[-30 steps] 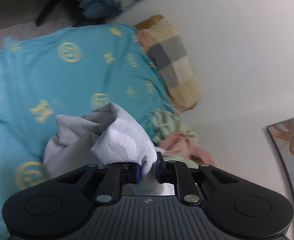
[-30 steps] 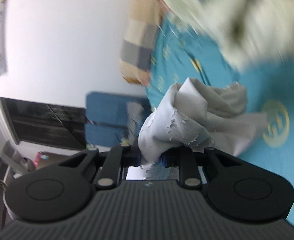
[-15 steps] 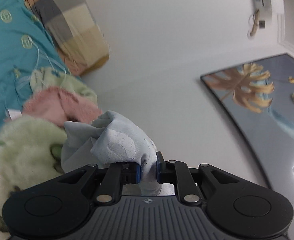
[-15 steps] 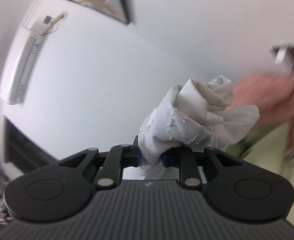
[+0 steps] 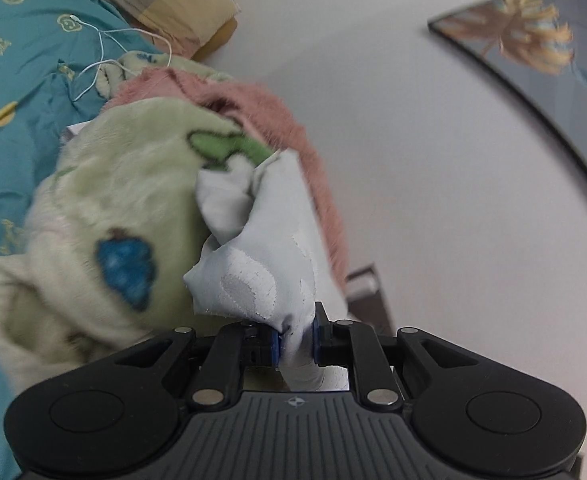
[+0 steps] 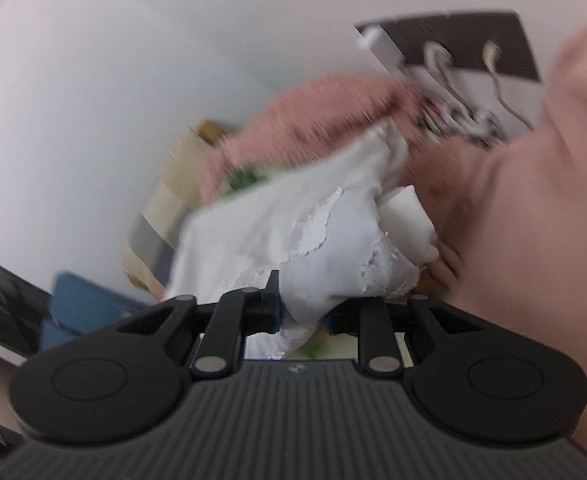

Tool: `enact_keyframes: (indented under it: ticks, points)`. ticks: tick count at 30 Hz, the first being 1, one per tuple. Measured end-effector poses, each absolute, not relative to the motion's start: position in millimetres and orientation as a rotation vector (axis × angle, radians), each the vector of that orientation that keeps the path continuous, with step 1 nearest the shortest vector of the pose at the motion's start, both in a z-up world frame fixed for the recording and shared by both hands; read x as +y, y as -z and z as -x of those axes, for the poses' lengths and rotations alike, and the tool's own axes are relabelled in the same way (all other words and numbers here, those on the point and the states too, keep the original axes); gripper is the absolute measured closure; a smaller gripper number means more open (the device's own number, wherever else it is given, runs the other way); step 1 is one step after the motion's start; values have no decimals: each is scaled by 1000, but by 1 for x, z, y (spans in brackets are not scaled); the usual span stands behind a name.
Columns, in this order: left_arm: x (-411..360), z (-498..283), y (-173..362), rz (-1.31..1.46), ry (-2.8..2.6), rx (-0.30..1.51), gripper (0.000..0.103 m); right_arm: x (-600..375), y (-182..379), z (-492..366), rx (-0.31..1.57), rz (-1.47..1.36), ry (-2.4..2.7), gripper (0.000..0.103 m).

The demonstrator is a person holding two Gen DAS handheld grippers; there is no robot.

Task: Fold clothes
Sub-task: 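Lift the folded shirt with both grippers and carry it onto the blanket pile, then open both grippers to release the shirt on the blanket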

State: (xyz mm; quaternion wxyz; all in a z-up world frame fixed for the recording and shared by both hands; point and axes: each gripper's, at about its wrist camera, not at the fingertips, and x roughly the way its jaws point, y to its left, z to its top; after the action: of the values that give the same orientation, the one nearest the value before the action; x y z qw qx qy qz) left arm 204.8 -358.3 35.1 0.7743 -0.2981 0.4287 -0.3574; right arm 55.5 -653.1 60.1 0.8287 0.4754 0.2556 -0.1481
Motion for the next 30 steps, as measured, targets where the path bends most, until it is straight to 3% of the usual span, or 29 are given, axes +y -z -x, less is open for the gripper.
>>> enact_keyframes:
  ticks: [8,9,11,14,15,20,30]
  points:
    - [-351,-175,-32,380,710,945,75,-625,-44,-34,645,-968,352,74]
    - [-348,-171,-37,364,707,937,70,-623,-49,-30,647,-959,356,71]
    - [-344,-165,-51,323,713,916,55,-615,-66,-17,642,-916,368,50]
    - [-338,-144,-84,244,731,836,32,-601,-97,6,591,-827,371,29]
    - [-334,-134,-97,213,736,800,21,-596,-107,14,575,-791,375,28]
    - [-312,-76,-149,103,759,636,0,-566,-147,46,510,-648,377,19]
    - [-252,33,-190,-20,725,415,0,-484,-179,103,372,-416,346,19]
